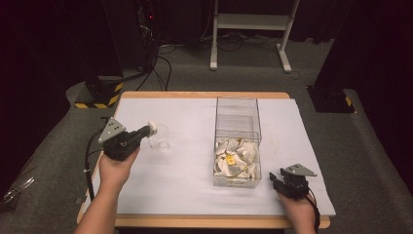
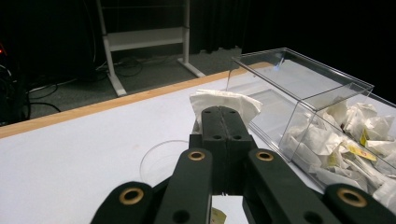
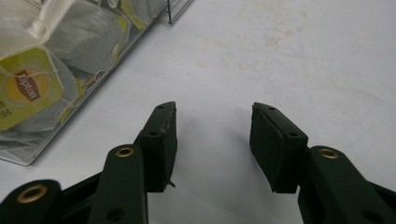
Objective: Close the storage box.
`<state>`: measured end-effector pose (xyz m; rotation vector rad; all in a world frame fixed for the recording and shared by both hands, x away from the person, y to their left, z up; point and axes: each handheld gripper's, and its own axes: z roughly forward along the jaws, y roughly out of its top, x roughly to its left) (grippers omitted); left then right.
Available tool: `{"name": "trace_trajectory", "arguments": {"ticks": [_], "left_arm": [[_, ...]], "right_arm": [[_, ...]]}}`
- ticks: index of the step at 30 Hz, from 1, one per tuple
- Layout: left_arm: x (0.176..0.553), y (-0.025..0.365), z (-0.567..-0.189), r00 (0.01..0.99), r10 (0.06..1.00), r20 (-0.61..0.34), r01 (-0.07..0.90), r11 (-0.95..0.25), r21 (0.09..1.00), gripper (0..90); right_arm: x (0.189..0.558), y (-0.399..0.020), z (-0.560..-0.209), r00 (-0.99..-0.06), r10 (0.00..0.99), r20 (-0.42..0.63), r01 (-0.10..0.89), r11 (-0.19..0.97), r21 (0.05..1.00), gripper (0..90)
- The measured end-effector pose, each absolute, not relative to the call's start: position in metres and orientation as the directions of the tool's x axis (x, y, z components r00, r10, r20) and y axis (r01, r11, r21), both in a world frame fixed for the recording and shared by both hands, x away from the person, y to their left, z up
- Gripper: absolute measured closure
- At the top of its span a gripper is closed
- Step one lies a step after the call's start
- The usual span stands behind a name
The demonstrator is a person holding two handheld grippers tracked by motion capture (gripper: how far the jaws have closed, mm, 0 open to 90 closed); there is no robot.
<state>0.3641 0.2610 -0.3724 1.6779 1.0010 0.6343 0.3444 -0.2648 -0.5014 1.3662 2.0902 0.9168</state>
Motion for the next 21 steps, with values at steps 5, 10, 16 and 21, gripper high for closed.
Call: {"name": "trace_trajectory", "arguments": {"ticks": [5,10,16,21], "left_arm": [[0.367,0.265,-0.372,0.501,0.863,-0.060,0.312,-0.116,0.943,90.0],[0.371,0.267,-0.367,0.493,0.868,-0.058,0.304,-0.110,0.946,90.0],[0.379,0.268,-0.364,0.482,0.873,-0.071,0.310,-0.094,0.946,90.0],[0.386,0.267,-0.364,0.476,0.876,-0.075,0.323,-0.094,0.942,90.0]], "right_arm": [[0.344,-0.265,-0.502,-0.387,0.921,-0.031,0.601,0.278,0.749,51.7],[0.344,-0.264,-0.502,-0.387,0.921,-0.032,0.603,0.279,0.747,51.7],[0.344,-0.264,-0.502,-0.387,0.922,-0.032,0.602,0.279,0.748,51.7],[0.344,-0.264,-0.502,-0.387,0.922,-0.033,0.603,0.280,0.747,51.8]]}}
